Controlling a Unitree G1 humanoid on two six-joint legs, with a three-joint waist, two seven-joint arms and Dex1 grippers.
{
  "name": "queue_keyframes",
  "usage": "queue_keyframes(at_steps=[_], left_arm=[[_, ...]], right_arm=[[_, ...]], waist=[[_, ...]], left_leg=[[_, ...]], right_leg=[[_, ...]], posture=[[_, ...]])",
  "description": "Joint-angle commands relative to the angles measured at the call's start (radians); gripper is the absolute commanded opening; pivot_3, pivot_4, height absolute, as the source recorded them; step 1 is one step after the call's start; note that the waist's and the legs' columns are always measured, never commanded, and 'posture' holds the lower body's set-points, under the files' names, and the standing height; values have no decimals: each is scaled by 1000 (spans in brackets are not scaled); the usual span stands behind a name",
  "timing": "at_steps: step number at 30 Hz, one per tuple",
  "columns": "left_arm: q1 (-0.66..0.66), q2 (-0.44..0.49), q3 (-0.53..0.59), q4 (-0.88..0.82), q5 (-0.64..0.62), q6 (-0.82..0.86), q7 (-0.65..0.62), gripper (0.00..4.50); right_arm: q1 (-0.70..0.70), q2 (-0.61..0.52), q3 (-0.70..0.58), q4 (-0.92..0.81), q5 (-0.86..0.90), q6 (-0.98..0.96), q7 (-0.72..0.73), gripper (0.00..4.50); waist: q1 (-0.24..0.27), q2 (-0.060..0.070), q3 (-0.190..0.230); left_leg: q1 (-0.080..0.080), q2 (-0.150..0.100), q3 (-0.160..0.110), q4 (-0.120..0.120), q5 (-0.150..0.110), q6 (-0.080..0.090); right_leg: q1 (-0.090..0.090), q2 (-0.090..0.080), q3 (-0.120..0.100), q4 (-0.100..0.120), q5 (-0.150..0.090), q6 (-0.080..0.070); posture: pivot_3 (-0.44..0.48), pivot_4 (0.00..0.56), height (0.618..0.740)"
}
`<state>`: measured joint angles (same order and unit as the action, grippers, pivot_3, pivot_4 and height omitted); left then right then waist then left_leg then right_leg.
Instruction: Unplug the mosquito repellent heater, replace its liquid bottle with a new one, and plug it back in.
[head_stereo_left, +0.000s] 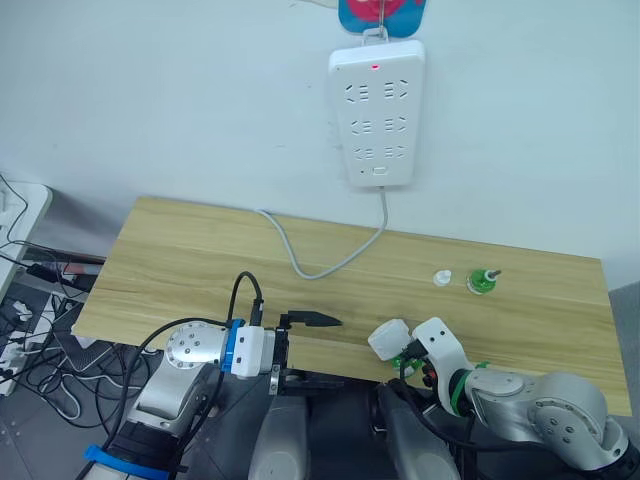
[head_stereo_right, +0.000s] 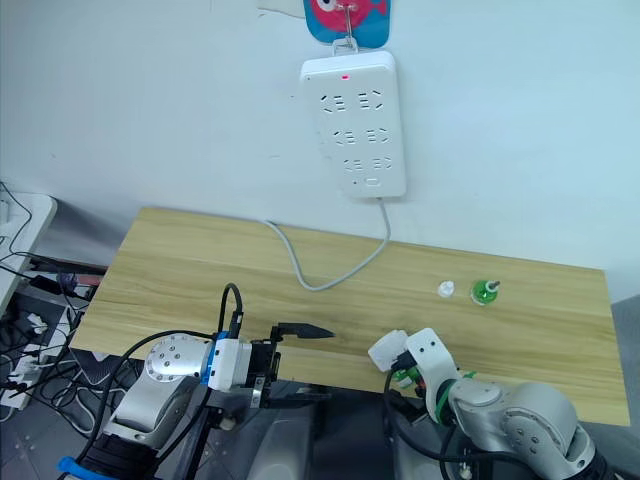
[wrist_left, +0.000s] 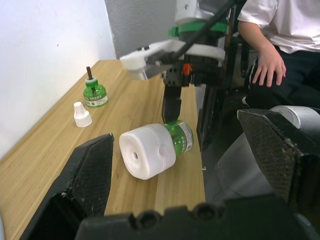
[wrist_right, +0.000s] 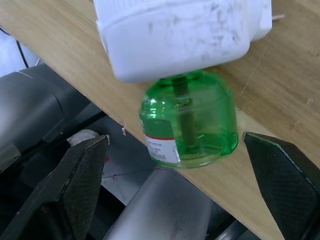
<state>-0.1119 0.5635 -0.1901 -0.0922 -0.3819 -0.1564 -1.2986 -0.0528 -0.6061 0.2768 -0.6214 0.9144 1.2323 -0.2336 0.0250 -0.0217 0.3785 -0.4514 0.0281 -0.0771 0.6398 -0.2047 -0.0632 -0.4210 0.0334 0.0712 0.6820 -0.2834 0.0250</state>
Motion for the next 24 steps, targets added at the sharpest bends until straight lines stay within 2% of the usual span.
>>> queue_keyframes(at_steps=[1, 10, 13, 17, 18, 22, 24], left_arm=[[17, 1, -1, -46, -8, 6, 11, 4500], [5, -10, -15, -42, -2, 14, 19, 4500], [0, -14, -18, -35, 0, 19, 19, 4500], [4, -11, -19, -36, -5, 42, 16, 4500], [7, -10, -17, -40, -14, 63, 17, 4500], [19, -2, -11, -59, -64, 173, 17, 4500], [22, 4, 0, -70, -101, 224, 5, 4500]], right_arm=[[3, 31, 9, -1, -65, -4, 32, 4485], [8, 86, 11, 2, -174, 28, 105, 4485], [14, 94, -3, 9, -209, 15, 134, 3907], [20, 107, -21, 6, -244, 3, 176, 2492], [24, 117, -31, 1, -245, -1, 186, 2282], [51, 154, -111, -39, -207, 7, 232, 2281], [76, 158, -198, -78, -120, 19, 299, 2281]], waist=[[0, 0, 0], [0, 0, 0], [0, 0, 0], [0, 0, 0], [-1, 0, 0], [-1, 0, 0], [-1, 0, 0]], left_leg=[[0, 0, 0, 0, 0, 0], [0, 0, 1, -1, 0, 0], [0, 0, 1, 0, 0, 0], [0, 0, 1, -1, 0, 0], [0, 0, 1, -1, 0, 0], [0, 0, 1, -1, 0, 0], [0, 0, 1, -2, 0, 0]], right_leg=[[0, 0, 0, 0, 0, 0], [0, 0, 0, 0, 0, 0], [0, 0, 0, 0, 0, 0], [0, 0, 0, 0, 0, 0], [0, 0, 0, 0, 0, 0], [-1, 0, 0, 0, 0, 0], [-1, 0, 0, 0, 0, 0]], posture=[[163, 388, 740], [155, 392, 740], [151, 390, 740], [150, 390, 740], [150, 390, 740], [148, 392, 740], [145, 392, 740]])
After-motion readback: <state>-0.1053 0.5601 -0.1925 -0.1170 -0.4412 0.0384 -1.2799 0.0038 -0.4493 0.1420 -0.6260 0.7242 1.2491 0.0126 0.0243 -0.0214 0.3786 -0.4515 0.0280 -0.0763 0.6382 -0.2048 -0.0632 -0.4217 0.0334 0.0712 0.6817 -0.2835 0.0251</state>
